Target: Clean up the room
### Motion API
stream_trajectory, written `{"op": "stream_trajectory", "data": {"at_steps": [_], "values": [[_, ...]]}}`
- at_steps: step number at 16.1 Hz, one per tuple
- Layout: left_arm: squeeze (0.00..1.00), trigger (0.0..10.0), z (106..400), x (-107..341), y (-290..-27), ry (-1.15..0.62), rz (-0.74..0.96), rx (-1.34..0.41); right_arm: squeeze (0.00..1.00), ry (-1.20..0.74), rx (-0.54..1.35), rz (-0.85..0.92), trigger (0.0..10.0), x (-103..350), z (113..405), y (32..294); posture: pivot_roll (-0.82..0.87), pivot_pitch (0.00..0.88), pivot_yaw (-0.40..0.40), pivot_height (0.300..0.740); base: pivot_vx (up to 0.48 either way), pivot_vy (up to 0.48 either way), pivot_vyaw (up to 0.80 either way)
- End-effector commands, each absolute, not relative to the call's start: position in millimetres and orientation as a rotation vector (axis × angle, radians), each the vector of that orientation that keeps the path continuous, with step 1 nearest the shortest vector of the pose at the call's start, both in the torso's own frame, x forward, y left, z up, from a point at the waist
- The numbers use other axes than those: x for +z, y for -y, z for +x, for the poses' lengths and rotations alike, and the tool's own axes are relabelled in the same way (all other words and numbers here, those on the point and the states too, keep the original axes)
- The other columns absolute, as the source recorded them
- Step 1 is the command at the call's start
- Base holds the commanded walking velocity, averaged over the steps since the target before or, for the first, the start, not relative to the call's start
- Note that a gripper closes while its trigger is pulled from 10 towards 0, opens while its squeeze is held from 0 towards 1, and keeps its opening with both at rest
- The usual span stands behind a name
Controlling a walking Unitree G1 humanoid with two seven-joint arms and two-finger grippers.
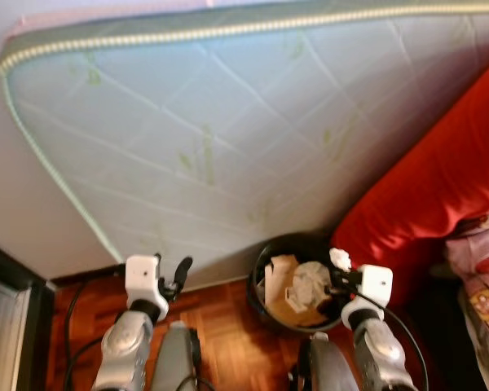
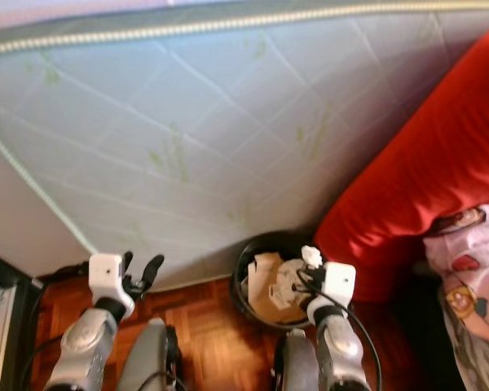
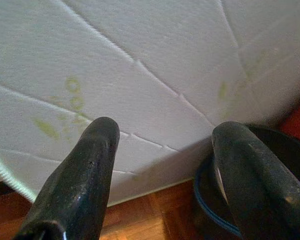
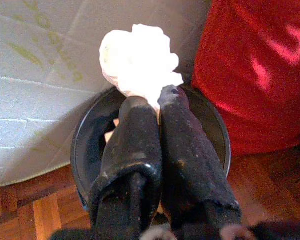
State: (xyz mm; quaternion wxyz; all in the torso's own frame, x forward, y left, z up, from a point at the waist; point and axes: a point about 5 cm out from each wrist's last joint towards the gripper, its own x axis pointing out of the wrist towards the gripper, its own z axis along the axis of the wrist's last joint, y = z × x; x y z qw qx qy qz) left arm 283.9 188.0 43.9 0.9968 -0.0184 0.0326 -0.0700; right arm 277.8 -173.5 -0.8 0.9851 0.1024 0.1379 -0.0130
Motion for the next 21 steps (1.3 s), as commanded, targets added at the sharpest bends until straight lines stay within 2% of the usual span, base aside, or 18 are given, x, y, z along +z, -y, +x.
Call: {"op": "stream_trajectory", "data": {"at_steps": [1,10,17,21], "values": [[0.0,10.0,278.7,35.9,-188.1,-0.111,-0.03,-0.144,0.0,-0.296,-0.018,0.206,10.0,-3.1,276.2,172.8,0.07,0.216,-0.039,0.627,0.0,0.0,0.0],[0.0,10.0,278.7,37.4,-186.8,-0.112,-0.036,-0.153,0.0,-0.326,-0.034,0.226,10.0,-6.0,276.0,172.2,0.08,0.232,-0.037,0.627,0.0,0.0,0.0],[0.0,10.0,276.6,39.1,-185.4,-0.111,-0.021,-0.167,0.0,-0.38,-0.057,0.266,10.0,-2.1,288.9,169.8,0.09,0.256,-0.029,0.627,0.0,0.0,0.0],[0.0,10.0,273.7,39.8,-185.9,-0.108,-0.022,-0.163,0.0,-0.372,-0.032,0.266,10.0,2.7,295.1,163.4,0.1,0.269,-0.026,0.627,0.258,0.0,0.0]]}}
